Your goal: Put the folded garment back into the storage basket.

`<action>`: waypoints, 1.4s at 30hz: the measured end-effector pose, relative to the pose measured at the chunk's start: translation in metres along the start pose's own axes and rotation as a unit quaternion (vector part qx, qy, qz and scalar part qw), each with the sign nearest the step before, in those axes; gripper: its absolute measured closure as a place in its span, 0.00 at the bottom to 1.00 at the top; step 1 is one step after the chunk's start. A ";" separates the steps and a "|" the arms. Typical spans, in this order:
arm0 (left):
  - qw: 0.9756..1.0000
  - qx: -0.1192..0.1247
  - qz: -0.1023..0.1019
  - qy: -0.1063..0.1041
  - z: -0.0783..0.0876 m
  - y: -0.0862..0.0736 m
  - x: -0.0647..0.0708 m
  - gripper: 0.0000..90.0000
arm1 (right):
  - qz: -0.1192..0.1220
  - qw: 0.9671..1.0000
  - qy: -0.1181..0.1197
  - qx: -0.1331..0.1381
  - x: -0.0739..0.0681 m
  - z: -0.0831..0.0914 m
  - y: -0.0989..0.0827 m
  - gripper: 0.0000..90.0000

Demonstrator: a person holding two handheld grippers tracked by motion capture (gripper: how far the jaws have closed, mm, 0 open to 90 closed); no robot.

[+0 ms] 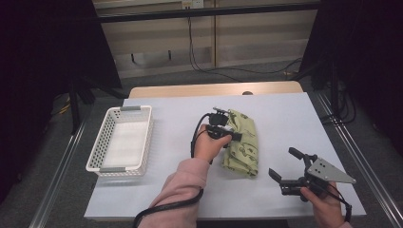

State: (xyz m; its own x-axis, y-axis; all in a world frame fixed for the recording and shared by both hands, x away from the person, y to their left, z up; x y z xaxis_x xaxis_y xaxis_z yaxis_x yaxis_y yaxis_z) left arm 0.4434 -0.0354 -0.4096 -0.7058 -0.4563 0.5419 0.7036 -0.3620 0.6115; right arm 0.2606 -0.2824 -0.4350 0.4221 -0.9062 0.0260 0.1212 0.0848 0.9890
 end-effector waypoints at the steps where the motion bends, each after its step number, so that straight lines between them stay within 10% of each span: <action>1: 1.000 -0.001 -0.002 -0.002 0.002 0.001 0.000 0.86 | 0.000 1.000 0.000 0.000 0.000 0.000 0.000 0.01; 42: 0.999 -0.042 0.023 -0.007 0.083 0.016 -0.005 0.86 | 0.003 1.000 0.001 0.006 0.001 0.000 0.001 0.01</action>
State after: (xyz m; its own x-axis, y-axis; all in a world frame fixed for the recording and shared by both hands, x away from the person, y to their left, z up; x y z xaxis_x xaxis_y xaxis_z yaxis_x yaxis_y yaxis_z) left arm 0.4513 0.0291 -0.3551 -0.6729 -0.4634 0.5767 0.7396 -0.4072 0.5358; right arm 0.2608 -0.2830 -0.4344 0.4242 -0.9050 0.0311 0.1078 0.0846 0.9906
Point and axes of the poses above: each handheld gripper's, and its own axes: z roughly backward along the jaws, y roughly out of its top, x roughly to its right, the point moved 1 cm from there along -z, roughly forward along the jaws, and after that the axes turned 10 degrees about -y, right-handed, at the moved point
